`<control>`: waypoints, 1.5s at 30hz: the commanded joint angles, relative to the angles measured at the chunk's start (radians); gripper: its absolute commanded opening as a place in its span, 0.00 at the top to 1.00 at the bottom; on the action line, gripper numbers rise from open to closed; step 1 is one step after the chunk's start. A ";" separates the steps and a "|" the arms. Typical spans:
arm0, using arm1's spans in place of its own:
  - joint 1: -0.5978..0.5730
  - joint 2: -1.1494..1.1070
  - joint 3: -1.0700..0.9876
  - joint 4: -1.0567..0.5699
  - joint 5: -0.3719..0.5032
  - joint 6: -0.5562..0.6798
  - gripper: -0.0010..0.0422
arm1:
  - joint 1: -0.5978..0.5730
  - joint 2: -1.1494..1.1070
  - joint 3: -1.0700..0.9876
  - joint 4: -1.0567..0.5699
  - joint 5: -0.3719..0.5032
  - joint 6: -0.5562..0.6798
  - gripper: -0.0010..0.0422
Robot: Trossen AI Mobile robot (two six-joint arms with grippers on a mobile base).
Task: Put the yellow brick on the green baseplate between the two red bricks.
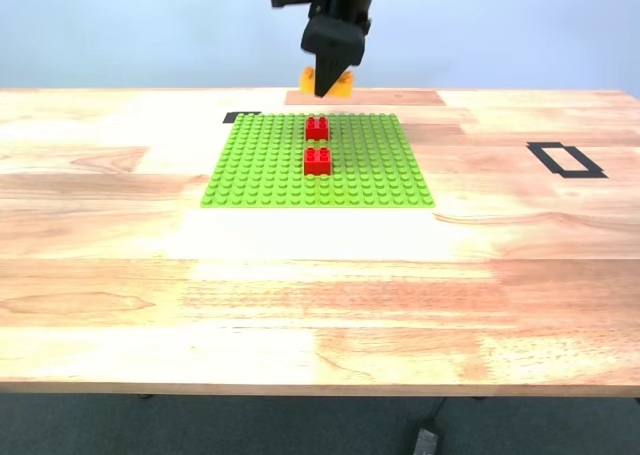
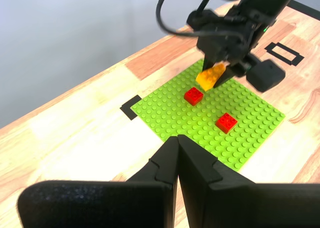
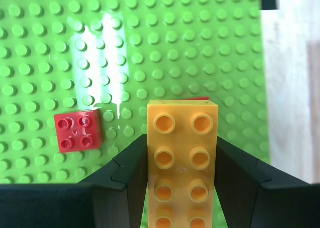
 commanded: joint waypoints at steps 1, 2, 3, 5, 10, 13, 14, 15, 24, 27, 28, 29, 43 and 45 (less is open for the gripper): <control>0.000 0.000 -0.001 0.000 0.000 0.000 0.98 | 0.010 0.024 -0.003 0.004 -0.001 -0.020 0.92; 0.000 0.000 -0.001 0.000 0.000 0.000 0.98 | 0.015 0.024 -0.010 0.005 -0.001 -0.023 0.92; 0.000 0.000 -0.001 0.001 0.000 0.000 0.98 | 0.019 0.024 -0.022 0.012 -0.002 -0.026 0.92; 0.000 0.001 -0.001 0.001 0.000 0.000 0.98 | 0.027 0.021 -0.051 0.021 -0.002 -0.048 0.92; 0.000 0.001 -0.001 0.001 0.000 0.001 0.98 | 0.050 0.025 -0.089 0.041 -0.002 -0.050 0.92; 0.000 0.001 -0.001 0.001 0.000 0.001 0.98 | 0.054 0.032 -0.117 0.064 0.003 -0.043 0.92; 0.000 0.001 -0.001 0.001 0.000 0.001 0.98 | 0.051 0.036 -0.118 0.066 0.013 -0.040 0.92; 0.000 0.001 -0.001 0.001 0.000 0.001 0.98 | 0.051 0.040 -0.117 0.068 0.021 -0.040 0.92; 0.000 0.000 -0.001 0.001 0.000 0.003 0.98 | 0.052 0.076 -0.112 0.091 0.007 -0.006 0.92; 0.000 0.000 -0.001 0.000 0.000 0.003 0.98 | 0.052 0.083 -0.116 0.093 -0.009 0.006 0.92; 0.000 0.000 -0.001 0.001 0.000 0.002 0.98 | 0.052 0.085 -0.118 0.097 -0.010 0.014 0.92; 0.000 0.001 -0.001 0.001 0.000 0.003 0.98 | 0.052 0.085 -0.119 0.098 -0.010 0.016 0.92; 0.000 0.000 -0.001 0.001 0.000 0.003 0.98 | 0.050 0.079 -0.126 0.102 -0.010 0.014 0.66; 0.000 0.000 -0.001 0.001 0.000 0.003 0.98 | 0.050 0.077 -0.134 0.112 -0.009 0.011 0.58</control>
